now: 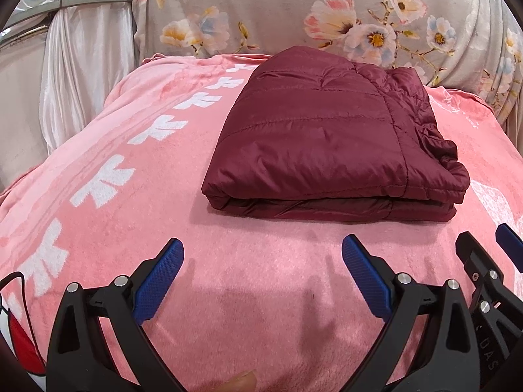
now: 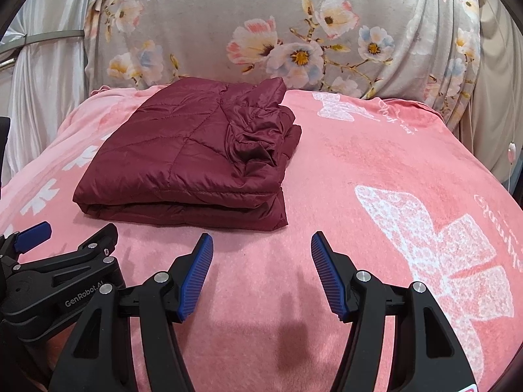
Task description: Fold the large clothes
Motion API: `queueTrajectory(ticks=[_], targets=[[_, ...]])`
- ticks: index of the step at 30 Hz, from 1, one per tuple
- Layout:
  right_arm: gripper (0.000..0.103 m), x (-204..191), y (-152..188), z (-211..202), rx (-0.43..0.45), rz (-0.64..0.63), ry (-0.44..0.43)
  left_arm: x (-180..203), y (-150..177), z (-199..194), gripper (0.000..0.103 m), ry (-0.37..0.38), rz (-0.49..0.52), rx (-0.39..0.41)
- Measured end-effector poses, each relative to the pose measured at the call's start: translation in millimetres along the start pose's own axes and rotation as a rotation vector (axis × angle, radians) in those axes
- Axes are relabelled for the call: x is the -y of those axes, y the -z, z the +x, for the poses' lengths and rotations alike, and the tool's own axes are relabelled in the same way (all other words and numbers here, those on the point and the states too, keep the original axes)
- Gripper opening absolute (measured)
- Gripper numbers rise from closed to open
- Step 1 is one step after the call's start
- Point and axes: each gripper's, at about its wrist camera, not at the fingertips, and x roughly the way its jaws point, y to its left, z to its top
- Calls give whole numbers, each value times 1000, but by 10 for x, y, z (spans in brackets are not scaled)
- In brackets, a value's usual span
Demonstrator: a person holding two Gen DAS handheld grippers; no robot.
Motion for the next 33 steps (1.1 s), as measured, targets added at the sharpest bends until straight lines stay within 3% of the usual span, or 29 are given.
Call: queueTrajectory(ticks=[33], targets=[[61, -20, 5, 7, -2, -10, 7, 41, 3, 21, 95, 20, 8, -17]])
